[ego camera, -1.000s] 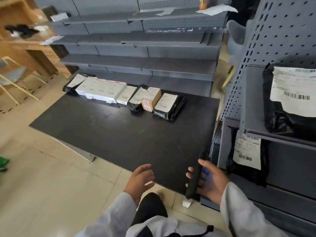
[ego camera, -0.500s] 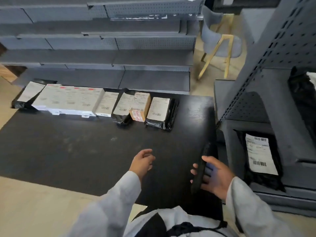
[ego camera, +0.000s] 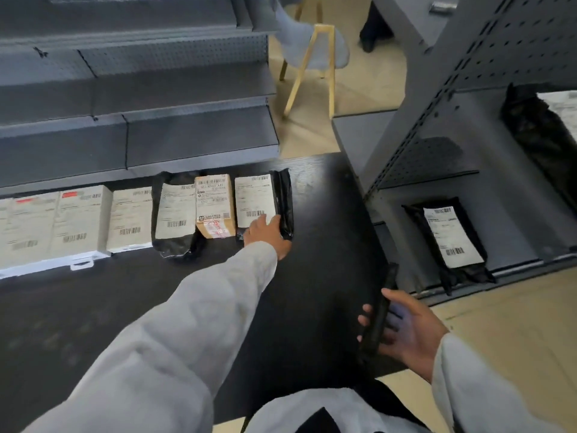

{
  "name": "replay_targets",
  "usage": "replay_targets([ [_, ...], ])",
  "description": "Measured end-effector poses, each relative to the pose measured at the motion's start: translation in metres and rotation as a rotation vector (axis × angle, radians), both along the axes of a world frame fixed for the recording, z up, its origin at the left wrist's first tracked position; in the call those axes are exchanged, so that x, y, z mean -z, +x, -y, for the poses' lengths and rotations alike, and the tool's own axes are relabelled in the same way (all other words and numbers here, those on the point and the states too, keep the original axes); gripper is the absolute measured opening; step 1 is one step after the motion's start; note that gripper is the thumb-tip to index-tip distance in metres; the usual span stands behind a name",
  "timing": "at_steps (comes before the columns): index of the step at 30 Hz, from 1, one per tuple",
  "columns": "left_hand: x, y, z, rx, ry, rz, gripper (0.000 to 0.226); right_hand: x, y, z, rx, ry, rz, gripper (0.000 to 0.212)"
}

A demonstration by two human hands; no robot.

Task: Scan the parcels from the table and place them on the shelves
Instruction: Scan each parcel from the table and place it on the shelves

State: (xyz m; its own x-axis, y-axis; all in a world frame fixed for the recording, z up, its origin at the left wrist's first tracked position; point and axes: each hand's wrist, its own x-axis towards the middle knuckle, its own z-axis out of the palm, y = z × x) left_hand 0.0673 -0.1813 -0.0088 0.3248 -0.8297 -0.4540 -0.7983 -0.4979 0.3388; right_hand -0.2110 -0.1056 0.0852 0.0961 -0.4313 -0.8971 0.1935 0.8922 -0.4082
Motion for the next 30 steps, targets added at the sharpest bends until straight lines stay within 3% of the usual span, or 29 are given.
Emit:
replay_targets([
  [3, 0.013, 0.009, 0.003, 0.031, 0.058, 0.149, 0.073, 0.0, -0.005, -0.012, 0.04, 0.002, -0.036, 0.059],
  [10, 0.024, 0.0, -0.018, 0.093, 0.212, 0.225, 0.097, -0.005, -0.012, -0.028, 0.084, -0.003, -0.088, 0.066],
  [17, 0.011, -0.032, -0.052, 0.143, 0.298, 0.211, 0.093, -0.014, -0.017, -0.03, 0.048, -0.046, -0.037, 0.06],
  [23, 0.008, -0.086, -0.118, 0.187, 0.36, 0.164, 0.093, -0.023, -0.033, -0.035, -0.032, -0.076, 0.063, 0.032],
  [30, 0.009, -0.141, -0.191, 0.192, 0.424, 0.164, 0.099, -0.013, -0.072, -0.055, -0.144, -0.062, 0.128, 0.048],
])
